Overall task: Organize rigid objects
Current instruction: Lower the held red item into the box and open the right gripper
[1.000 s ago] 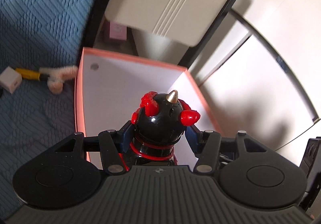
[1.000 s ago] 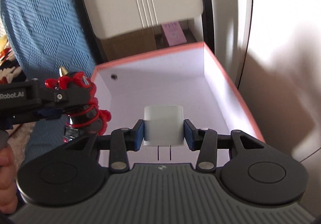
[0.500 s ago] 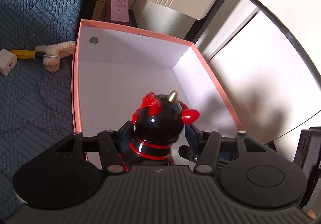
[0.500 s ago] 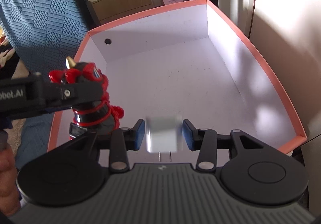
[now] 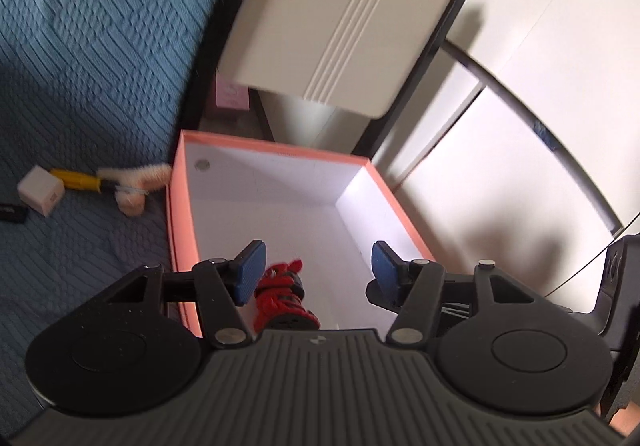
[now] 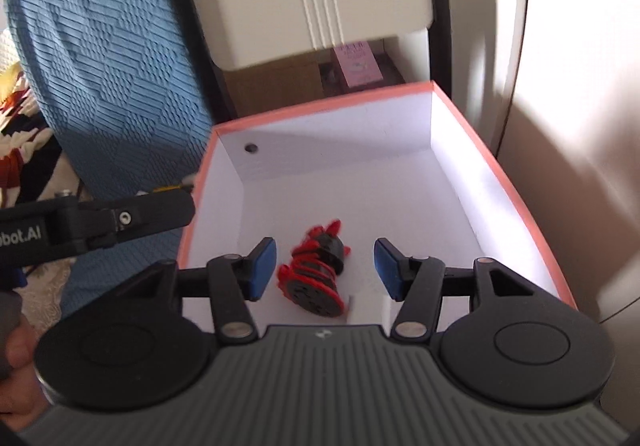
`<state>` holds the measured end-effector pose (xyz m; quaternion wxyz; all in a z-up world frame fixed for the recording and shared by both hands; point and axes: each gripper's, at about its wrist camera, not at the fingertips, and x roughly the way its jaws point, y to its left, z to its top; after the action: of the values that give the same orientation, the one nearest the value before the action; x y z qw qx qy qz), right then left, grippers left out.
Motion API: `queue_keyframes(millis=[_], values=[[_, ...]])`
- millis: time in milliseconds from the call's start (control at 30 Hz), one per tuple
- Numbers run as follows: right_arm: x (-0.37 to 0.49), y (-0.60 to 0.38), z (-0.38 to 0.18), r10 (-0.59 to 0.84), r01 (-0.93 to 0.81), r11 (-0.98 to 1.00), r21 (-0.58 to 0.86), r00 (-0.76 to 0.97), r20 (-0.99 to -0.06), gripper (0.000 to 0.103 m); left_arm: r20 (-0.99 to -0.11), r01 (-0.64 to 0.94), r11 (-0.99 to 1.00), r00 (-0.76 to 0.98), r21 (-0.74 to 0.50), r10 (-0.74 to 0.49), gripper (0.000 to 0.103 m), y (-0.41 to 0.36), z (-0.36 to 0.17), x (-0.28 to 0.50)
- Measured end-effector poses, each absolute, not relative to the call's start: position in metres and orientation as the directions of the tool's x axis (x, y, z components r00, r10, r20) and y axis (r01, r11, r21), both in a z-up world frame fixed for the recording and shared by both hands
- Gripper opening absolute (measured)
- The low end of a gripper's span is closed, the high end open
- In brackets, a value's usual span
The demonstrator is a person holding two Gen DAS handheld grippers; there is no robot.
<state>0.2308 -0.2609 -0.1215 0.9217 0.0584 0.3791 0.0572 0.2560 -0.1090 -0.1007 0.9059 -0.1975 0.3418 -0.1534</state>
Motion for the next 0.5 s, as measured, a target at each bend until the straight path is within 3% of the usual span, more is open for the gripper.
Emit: queue_keyframes(millis=[500], values=[[0.224, -0.195, -0.078, 0.201, -0.184, 0.978, 0.095, 0.737, -0.645, 0.057, -0.426, 0.085, 0.896, 0.857, -0.436, -0.289, 0.064, -0.03, -0.053, 0.2]])
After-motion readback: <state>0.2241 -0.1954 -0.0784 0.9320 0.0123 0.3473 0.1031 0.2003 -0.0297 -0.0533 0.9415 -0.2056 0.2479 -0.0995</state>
